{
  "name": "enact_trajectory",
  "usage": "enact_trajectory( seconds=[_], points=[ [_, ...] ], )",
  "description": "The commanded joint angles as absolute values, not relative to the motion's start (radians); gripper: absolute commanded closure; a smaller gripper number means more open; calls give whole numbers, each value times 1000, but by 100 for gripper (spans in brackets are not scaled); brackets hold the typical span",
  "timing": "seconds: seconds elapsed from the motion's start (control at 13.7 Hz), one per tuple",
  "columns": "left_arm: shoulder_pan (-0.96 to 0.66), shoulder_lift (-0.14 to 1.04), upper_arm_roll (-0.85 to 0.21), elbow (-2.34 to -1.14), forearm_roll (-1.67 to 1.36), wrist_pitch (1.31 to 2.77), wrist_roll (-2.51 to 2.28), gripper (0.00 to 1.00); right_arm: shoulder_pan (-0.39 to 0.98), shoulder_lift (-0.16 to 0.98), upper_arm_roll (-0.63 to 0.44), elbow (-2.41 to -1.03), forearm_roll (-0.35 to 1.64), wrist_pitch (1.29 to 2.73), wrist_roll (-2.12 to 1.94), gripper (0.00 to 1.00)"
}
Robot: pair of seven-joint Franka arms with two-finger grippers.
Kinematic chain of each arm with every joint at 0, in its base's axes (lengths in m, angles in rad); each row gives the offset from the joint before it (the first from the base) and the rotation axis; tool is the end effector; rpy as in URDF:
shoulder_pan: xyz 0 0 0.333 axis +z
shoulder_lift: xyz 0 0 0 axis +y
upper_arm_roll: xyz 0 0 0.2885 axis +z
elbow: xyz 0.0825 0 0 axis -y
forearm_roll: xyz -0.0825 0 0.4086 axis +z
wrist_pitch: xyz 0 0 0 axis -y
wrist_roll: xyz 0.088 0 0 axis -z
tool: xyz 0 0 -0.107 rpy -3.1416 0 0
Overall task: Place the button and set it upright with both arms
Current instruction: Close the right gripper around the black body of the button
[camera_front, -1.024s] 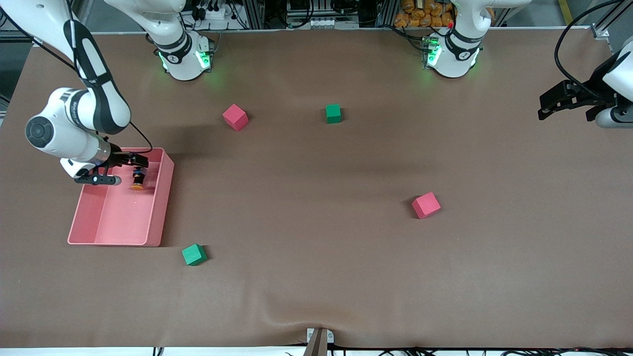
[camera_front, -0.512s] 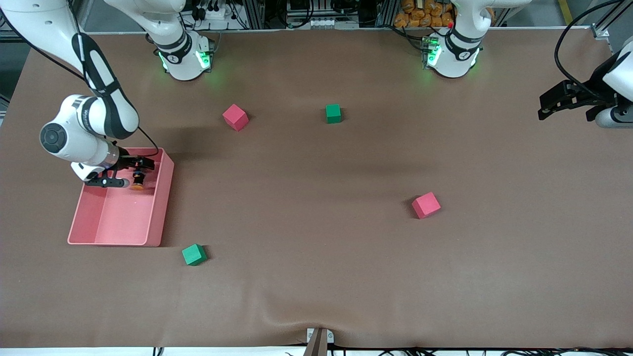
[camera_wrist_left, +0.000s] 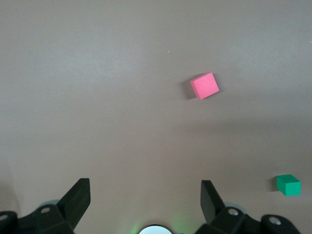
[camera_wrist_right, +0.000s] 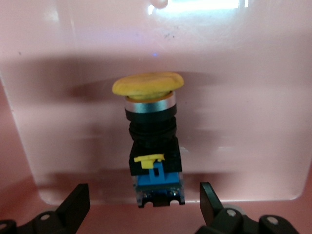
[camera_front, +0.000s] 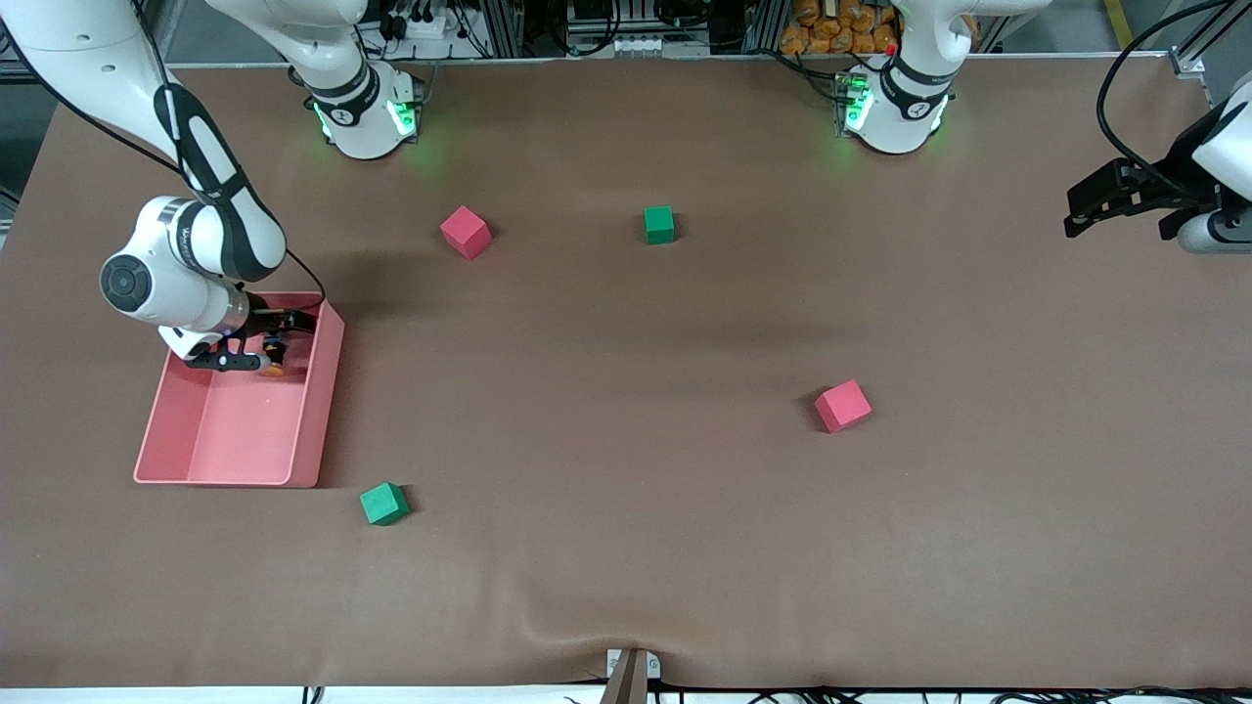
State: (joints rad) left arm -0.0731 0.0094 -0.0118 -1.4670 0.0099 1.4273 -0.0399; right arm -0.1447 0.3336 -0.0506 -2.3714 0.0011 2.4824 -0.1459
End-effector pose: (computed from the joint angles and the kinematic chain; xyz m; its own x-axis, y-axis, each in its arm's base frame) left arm 0.5649 -0.0469 0.6302 0.9979 -0.0435 -0.0486 -0.0441 -0.9990 -0.0117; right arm 0.4727 -0.0957 0.1196 0.9743 -0.0464 -0.2203 -0.0512 -0.9986 -0.0161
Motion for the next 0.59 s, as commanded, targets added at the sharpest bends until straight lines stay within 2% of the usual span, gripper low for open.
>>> enact_trajectory(
  seconds=[0.0,0.29,0.51],
  points=[
    [-67,17,-14,-1448,6,1425,-34,0,-153,333,-43,-2382,-9,2506,-152,0],
    [-67,17,-14,-1448,8,1425,-34,0,-153,331,-43,-2384,-9,2603,-152,0],
    [-67,18,-14,-1448,6,1425,-34,0,-155,336,-44,-2384,-9,2620,-152,0]
  ],
)
